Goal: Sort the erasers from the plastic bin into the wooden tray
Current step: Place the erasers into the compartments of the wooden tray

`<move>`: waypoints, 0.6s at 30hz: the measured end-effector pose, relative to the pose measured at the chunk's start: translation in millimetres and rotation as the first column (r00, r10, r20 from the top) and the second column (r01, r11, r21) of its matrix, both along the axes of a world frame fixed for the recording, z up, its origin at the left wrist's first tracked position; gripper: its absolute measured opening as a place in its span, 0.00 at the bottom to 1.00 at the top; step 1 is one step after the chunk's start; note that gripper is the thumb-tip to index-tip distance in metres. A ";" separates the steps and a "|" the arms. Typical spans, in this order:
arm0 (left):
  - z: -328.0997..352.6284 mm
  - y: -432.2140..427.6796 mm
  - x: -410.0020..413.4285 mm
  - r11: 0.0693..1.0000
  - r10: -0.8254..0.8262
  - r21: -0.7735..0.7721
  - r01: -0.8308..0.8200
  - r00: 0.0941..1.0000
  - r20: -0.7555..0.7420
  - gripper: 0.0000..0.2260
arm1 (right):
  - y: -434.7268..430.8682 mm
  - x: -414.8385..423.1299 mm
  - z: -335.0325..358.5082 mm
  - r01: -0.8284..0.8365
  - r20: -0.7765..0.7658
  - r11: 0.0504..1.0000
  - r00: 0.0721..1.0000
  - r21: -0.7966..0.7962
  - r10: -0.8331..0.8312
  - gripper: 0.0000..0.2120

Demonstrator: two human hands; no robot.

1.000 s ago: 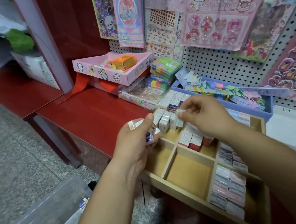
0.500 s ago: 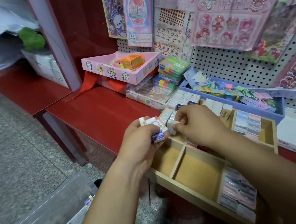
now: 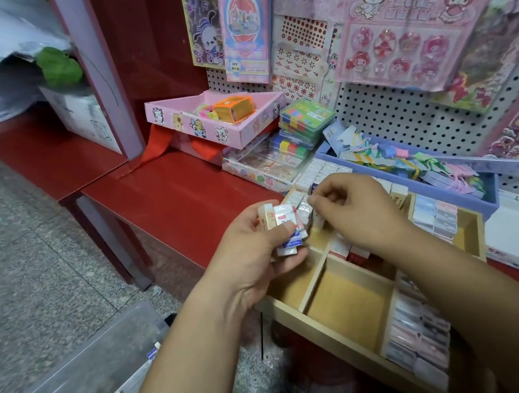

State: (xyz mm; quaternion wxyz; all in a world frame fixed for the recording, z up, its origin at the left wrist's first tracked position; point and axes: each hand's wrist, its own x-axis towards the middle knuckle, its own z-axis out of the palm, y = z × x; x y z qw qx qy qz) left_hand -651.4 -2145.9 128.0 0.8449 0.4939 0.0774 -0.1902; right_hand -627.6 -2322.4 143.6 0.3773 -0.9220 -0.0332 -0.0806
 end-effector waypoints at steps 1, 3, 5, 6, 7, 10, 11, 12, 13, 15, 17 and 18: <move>-0.3 -1.0 -0.7 1.000 -0.016 0.023 0.016 1.000 0.021 0.15 | 1.9 -5.0 5.3 -0.035 -0.036 0.993 0.999 0.111 0.039 0.07; -0.8 -4.4 -3.5 0.996 -0.050 0.080 0.044 0.996 0.068 0.15 | 4.7 -14.1 10.5 -0.104 -0.124 0.972 0.983 0.212 0.132 0.06; -1.9 -7.7 -5.7 0.991 -0.068 0.122 0.055 0.993 0.100 0.13 | 3.6 -18.5 11.2 -0.133 -0.175 0.965 0.969 0.225 0.174 0.03; -1.8 -9.5 -6.9 0.990 -0.075 0.128 0.061 0.992 0.106 0.12 | 1.4 -19.7 11.9 -0.134 -0.190 0.964 0.965 0.231 0.180 0.03; -1.5 -11.1 -7.5 0.990 -0.079 0.124 0.066 0.991 0.105 0.12 | -0.9 -20.5 13.7 -0.131 -0.204 0.960 0.962 0.249 0.184 0.03; -0.7 -14.9 -7.4 0.997 -0.045 0.065 0.041 0.997 0.064 0.11 | -9.0 -18.0 17.9 -0.033 -0.222 0.927 0.967 0.373 0.123 0.04; -1.1 -15.1 -6.1 0.998 -0.018 0.061 0.015 0.999 0.046 0.11 | -12.5 -13.8 19.2 0.034 -0.212 0.910 0.975 0.414 0.060 0.04; -1.9 -15.4 -4.5 0.998 0.009 0.065 -0.011 1.000 0.029 0.12 | -17.0 -7.8 19.7 0.102 -0.194 0.892 0.981 0.440 -0.017 0.04; -2.4 -15.1 -3.2 0.997 0.031 0.070 -0.032 0.999 0.013 0.13 | -22.2 -0.6 19.3 0.161 -0.168 0.887 0.981 0.432 -0.096 0.05; -2.6 -14.7 -1.2 0.996 0.050 0.068 -0.050 0.999 -0.006 0.16 | -32.1 16.2 15.0 0.229 -0.083 0.925 0.973 0.303 -0.214 0.05; -1.9 -15.1 -1.2 0.998 0.049 0.051 -0.049 0.999 -0.011 0.17 | -37.7 30.3 7.5 0.230 -0.027 0.961 0.973 0.153 -0.229 0.06; -1.5 -15.7 -1.5 0.998 0.049 0.041 -0.048 0.999 -0.006 0.16 | -38.2 35.6 4.0 0.214 -0.010 0.973 0.977 0.087 -0.214 0.06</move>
